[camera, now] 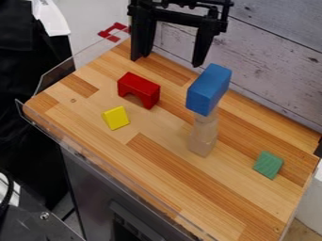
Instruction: Take the blue rectangle block from the cylinder and put it in the middle of the table
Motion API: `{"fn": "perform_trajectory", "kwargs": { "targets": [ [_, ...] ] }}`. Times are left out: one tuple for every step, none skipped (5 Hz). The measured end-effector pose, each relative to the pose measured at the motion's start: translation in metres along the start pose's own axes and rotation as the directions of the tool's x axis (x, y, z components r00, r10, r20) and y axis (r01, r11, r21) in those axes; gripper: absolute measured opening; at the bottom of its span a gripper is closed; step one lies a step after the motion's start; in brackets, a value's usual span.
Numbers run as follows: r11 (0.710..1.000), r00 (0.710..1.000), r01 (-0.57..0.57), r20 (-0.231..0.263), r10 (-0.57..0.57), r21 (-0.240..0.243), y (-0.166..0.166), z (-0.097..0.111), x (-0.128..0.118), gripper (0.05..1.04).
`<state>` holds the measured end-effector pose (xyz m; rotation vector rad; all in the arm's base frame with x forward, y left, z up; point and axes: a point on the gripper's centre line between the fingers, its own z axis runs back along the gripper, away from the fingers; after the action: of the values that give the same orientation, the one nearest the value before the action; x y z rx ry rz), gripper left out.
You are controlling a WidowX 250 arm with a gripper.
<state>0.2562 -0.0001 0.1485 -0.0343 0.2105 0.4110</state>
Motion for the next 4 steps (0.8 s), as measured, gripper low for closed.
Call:
{"fn": "perform_trajectory", "kwargs": {
  "targets": [
    [1.000, 1.000, -0.002, -0.027, 0.002, 0.010, 0.001, -0.007, 0.000, 0.998],
    [1.000, 1.000, 0.011, -0.022, -0.011, 0.000, -0.005, -0.002, 0.000, 0.998],
    [0.999, 0.999, 0.022, 0.036, -0.020, -0.035, -0.009, 0.012, -0.005, 0.998],
    [0.998, 0.996, 0.042, 0.081, -0.038, -0.049, -0.012, 0.022, -0.010, 0.998]
  ]
}}
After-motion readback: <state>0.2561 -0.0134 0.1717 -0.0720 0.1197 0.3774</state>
